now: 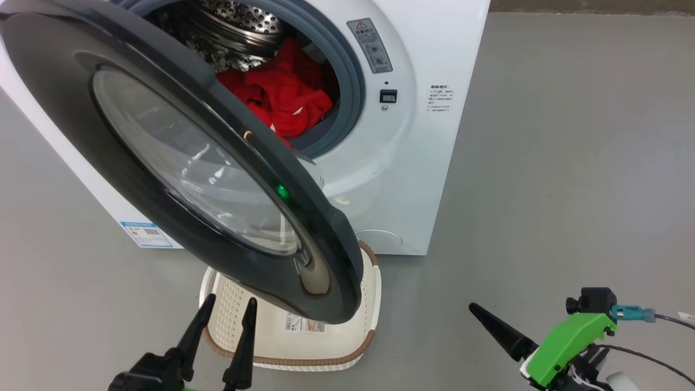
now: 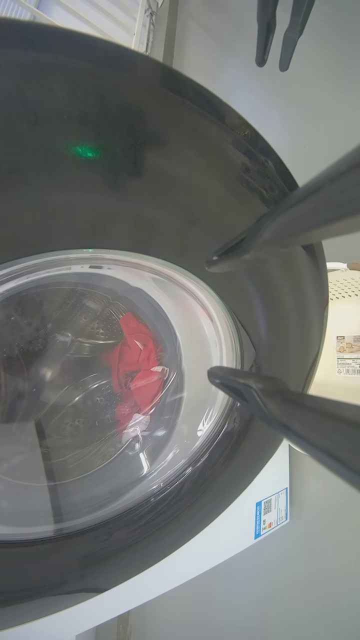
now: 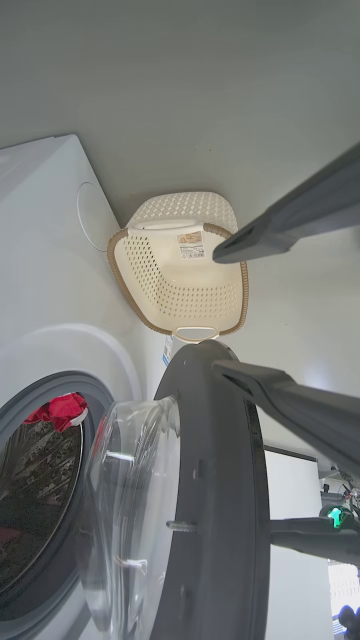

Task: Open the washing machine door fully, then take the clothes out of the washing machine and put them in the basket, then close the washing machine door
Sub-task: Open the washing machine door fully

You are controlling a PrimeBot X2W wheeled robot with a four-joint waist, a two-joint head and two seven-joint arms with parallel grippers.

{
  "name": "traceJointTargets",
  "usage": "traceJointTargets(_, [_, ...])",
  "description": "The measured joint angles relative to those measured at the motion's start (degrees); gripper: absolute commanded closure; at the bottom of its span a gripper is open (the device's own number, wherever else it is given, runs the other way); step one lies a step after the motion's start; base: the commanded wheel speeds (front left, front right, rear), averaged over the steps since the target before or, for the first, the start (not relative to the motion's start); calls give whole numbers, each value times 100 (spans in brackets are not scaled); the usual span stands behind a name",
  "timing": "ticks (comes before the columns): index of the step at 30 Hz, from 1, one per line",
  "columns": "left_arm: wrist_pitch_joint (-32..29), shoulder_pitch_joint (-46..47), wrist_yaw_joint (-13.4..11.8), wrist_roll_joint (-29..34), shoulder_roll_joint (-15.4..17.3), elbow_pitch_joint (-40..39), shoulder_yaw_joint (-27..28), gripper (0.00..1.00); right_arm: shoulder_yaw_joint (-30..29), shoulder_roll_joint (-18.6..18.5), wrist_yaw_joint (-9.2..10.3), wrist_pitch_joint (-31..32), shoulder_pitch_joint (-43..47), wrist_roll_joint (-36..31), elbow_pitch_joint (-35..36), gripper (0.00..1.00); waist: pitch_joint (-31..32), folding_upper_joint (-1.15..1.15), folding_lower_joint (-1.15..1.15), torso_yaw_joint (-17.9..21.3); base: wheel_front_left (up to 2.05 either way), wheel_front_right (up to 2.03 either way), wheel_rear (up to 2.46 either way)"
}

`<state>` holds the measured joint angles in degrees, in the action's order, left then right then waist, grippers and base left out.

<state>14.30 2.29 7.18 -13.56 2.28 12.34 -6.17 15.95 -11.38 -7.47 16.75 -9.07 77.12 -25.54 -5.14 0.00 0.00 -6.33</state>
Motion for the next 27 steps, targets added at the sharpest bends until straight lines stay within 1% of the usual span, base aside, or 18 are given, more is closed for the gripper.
traceJointTargets(4, [0, -6, 0, 0, 0, 32, 21, 0, 359, -235, 0, -683, 82, -410, 30, 0, 24, 0, 0, 18, 0, 0, 0])
traceJointTargets(10, [0, -104, 0, 0, 0, 57, 25, 0, 962, -525, 0, -1694, 95, -725, 92, 0, 67, 0, 0, 34, 0, 0, 0])
traceJointTargets(15, [0, -120, 0, 0, 1, 66, 33, 0, 1496, -765, 0, -2711, 79, -1072, 23, 0, 72, 0, 0, 50, 0, 0, 0])
traceJointTargets(17, [0, -120, 0, 0, 1, 71, 40, 0, 1677, -813, 0, -2930, 66, -1157, -92, 0, 69, 0, 0, 57, 0, 0, 0])
traceJointTargets(19, [0, -120, 0, 0, 1, 80, 42, 0, 1794, -832, 0, -3048, 38, -1378, -223, 0, 71, 0, 0, 61, 0, 0, 0])
traceJointTargets(20, [0, -120, 0, 0, 1, 80, 42, 0, 1794, -832, 0, -3048, 38, -1378, -223, 0, 71, 0, 0, 61, 0, 0, 0])
traceJointTargets(21, [0, -120, 0, 0, 1, 81, 49, 0, 1775, -829, 0, -3093, 30, -1583, -293, 0, 72, 0, 0, 67, 0, 0, 0])
traceJointTargets(25, [0, -120, 0, 0, 1, 81, 71, 0, 1199, -746, 0, -3095, 37, -2466, -190, 0, 56, 0, 0, 71, 0, 0, 0])
traceJointTargets(27, [0, -119, 0, 0, 1, 81, 82, 0, 923, -628, 0, -3095, 87, -2908, -90, 0, 53, 0, 0, 69, 0, 0, 0])
